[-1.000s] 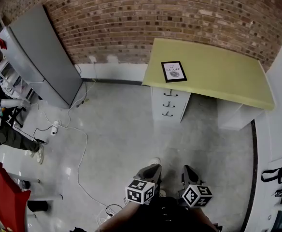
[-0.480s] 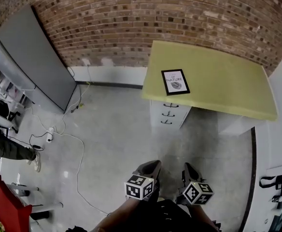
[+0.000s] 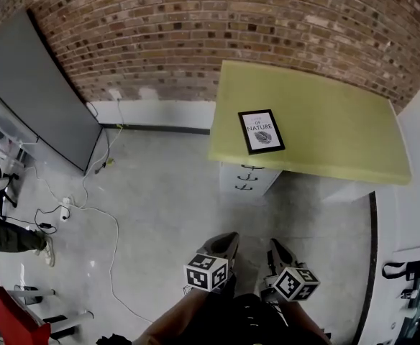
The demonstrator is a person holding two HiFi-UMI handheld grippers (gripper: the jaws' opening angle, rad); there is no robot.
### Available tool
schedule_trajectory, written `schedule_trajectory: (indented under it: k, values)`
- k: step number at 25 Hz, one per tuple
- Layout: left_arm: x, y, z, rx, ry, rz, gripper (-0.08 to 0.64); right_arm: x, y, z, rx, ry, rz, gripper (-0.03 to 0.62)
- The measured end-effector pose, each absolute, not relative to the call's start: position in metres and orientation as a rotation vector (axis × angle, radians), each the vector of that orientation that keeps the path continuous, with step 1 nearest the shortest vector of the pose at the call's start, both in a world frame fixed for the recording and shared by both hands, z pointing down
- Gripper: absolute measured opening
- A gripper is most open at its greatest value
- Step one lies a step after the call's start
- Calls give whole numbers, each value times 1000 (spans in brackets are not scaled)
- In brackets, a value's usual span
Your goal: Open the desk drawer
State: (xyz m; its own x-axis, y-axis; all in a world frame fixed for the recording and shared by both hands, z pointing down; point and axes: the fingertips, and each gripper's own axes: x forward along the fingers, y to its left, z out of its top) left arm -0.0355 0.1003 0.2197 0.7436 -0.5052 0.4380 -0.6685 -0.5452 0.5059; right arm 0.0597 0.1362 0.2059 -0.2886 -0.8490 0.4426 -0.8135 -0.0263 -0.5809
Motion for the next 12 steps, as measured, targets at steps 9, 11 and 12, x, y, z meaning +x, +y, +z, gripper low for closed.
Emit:
schedule_trajectory:
  k: [9, 11, 12]
  values:
    - [-30, 40, 252, 2225, -773, 297, 11, 85, 81, 230, -1816, 2028, -1293, 14]
    - [-27, 31, 258, 2186, -750, 265, 11, 93, 70, 237, -1804, 2006, -1299, 14]
    - [-25, 26, 263, 2165, -746, 256, 9, 96, 63, 239, -1788, 2007, -1294, 14]
